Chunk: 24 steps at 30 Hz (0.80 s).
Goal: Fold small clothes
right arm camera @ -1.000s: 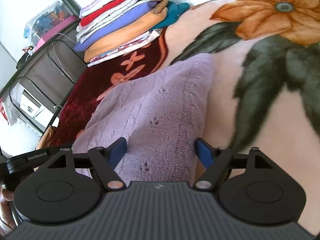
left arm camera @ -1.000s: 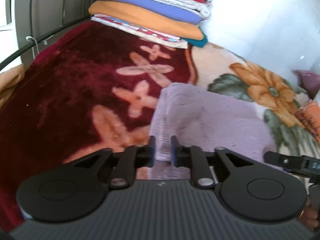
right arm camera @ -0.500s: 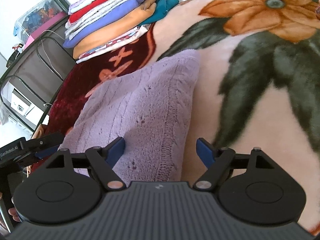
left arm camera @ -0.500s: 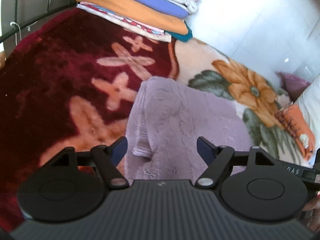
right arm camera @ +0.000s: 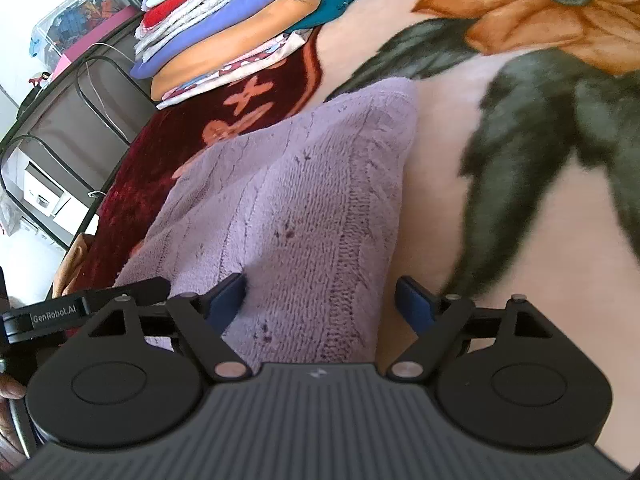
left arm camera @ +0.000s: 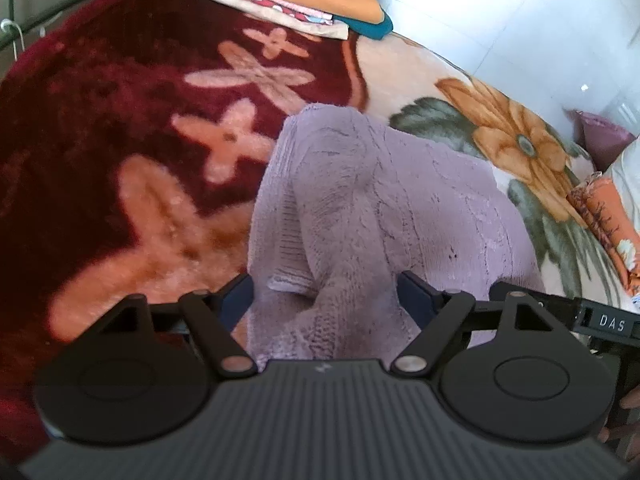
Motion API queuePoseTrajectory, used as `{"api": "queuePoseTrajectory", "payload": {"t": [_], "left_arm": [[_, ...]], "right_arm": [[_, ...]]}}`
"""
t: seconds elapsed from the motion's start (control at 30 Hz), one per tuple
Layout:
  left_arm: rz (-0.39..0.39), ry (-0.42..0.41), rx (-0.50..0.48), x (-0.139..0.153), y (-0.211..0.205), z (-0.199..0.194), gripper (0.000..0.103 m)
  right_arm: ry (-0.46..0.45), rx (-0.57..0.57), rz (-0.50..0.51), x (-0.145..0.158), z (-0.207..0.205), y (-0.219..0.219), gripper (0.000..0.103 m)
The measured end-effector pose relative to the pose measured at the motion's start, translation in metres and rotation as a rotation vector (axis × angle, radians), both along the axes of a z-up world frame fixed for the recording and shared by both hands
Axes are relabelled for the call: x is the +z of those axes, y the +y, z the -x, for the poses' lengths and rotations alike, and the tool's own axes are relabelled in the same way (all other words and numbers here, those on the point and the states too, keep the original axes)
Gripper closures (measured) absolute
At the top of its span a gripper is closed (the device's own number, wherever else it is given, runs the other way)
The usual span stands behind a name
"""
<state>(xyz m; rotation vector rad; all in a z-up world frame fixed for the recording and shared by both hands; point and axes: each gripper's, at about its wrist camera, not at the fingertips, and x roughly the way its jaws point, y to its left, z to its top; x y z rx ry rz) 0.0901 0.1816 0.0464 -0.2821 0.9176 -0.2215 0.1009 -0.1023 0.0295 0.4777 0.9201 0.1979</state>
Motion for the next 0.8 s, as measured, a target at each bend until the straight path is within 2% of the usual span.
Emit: {"api": "queuePoseTrajectory", "payload": {"t": [0.27,0.43,0.67,0.8], "left_arm": [[0.037,0.015,-0.022,-0.008,-0.004,-0.008,0.019],[0.105,0.026,-0.026,-0.015,-0.002,-0.011,0.019],[0.092,0.015,-0.03,-0.015,-0.006,-0.009,0.019],[0.1,0.01,-0.026,-0.015,-0.005,-0.009,0.02]], "right_arm": [[-0.015,0.009,-0.022,-0.007,-0.005,0.0,0.013],[-0.032,0.024,-0.081,-0.013,-0.008,-0.001,0.011],[-0.052,0.035,-0.119,-0.018,-0.009,-0.004,0.011],[-0.054,0.005,-0.147,-0.019,-0.01,-0.005,0.012]]}}
